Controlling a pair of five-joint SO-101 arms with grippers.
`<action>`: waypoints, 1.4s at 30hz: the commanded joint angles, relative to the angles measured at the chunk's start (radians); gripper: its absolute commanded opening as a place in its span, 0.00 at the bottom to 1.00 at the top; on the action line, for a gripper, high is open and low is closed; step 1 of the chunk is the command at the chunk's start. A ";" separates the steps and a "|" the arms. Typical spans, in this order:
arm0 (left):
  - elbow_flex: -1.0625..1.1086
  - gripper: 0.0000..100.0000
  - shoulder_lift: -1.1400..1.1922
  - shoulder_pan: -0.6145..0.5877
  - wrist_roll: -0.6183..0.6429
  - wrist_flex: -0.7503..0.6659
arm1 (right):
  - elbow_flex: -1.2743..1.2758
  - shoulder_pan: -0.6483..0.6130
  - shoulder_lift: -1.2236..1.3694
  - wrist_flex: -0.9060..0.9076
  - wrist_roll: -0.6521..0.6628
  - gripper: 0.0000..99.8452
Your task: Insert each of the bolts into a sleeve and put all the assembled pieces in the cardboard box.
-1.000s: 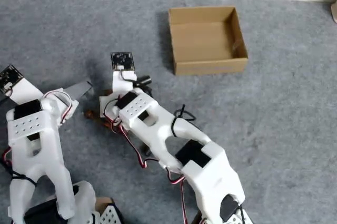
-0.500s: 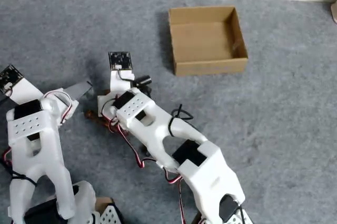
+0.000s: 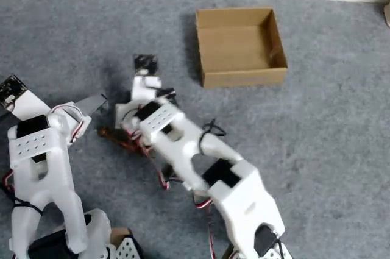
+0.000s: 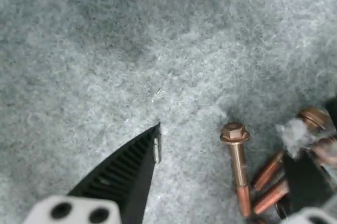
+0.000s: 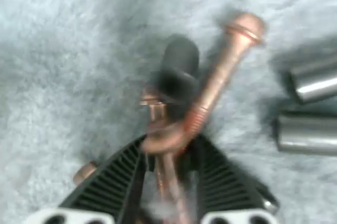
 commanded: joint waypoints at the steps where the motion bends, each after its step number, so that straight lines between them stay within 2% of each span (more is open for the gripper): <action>1: -0.036 0.49 -0.022 -0.008 0.005 -0.017 | 0.001 -0.007 -0.005 -0.005 -0.008 0.03; 14: -0.036 0.49 -0.022 -0.004 0.003 -0.020 | 0.002 -0.004 -0.013 0.002 -0.008 0.00; 21: -0.036 0.49 -0.021 -0.002 0.003 -0.020 | -0.028 0.038 -0.073 0.193 -0.003 0.00; 27: -0.036 0.49 -0.021 -0.001 0.003 -0.021 | 0.010 0.077 -0.306 0.249 0.242 0.00; 32: -0.021 0.49 -0.021 0.047 -0.003 -0.028 | 0.102 0.111 -0.515 0.246 0.330 0.00; 38: -0.013 0.49 -0.021 0.079 -0.006 -0.049 | 0.200 0.209 -0.742 0.246 0.410 0.00; 42: 0.004 0.49 -0.021 0.122 -0.087 -0.051 | 0.278 0.272 -0.901 0.246 0.428 0.00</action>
